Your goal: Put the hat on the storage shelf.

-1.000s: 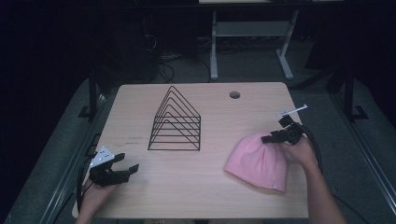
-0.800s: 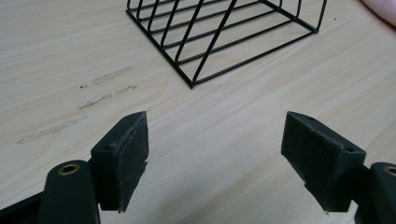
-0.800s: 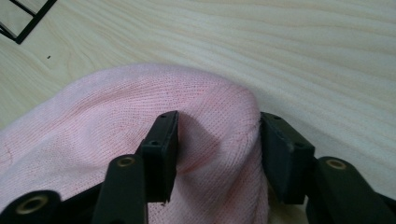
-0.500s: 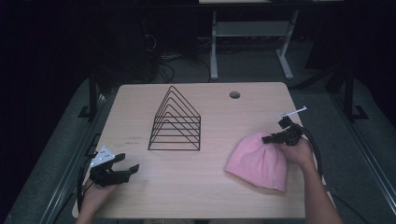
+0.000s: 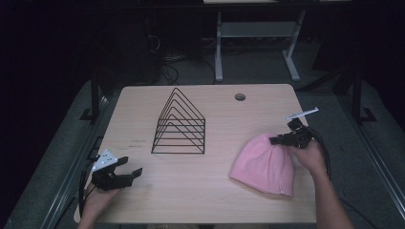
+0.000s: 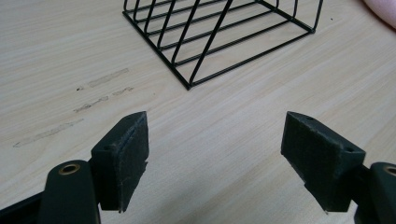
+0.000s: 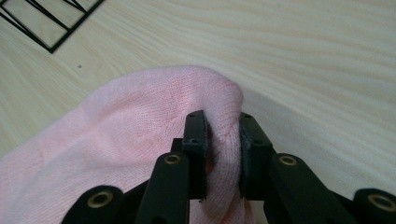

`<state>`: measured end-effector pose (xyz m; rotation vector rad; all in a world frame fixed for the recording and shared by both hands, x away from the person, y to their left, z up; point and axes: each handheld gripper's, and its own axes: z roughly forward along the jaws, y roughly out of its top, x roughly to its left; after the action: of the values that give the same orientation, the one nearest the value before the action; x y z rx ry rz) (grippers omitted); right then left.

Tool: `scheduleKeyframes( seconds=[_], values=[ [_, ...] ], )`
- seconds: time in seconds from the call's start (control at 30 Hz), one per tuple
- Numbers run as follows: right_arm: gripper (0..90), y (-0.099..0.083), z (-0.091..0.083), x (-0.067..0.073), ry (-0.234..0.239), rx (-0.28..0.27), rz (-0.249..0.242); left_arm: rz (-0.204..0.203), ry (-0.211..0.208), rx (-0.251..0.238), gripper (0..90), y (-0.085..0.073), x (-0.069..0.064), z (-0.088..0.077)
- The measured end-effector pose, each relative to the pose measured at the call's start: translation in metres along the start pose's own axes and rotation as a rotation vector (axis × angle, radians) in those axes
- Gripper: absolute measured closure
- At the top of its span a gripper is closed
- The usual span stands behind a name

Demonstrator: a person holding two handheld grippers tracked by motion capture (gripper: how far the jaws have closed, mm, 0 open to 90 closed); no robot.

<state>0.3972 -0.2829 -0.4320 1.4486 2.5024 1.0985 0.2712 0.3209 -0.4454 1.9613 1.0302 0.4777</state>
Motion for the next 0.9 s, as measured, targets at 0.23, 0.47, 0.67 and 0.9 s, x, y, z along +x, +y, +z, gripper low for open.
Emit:
scheduleKeyframes(
  seconds=[0.23,0.47,0.67,0.9],
  values=[
    [76.2,0.005,-0.015,0.019,0.0,-0.044,-0.057,-0.003,0.002,-0.001,22.9,0.0,-0.001,-0.001],
    [76.6,0.01,-0.032,0.036,0.013,-0.083,-0.101,0.0,0.0,-0.001,22.9,0.0,-0.001,-0.001],
    [76.8,0.015,-0.043,0.049,0.025,-0.118,-0.141,0.006,-0.007,0.003,22.9,0.0,-0.002,0.0],
    [77.0,0.016,-0.054,0.057,0.044,-0.152,-0.159,0.003,-0.006,0.0,22.9,0.0,-0.002,-0.001]
  ],
)
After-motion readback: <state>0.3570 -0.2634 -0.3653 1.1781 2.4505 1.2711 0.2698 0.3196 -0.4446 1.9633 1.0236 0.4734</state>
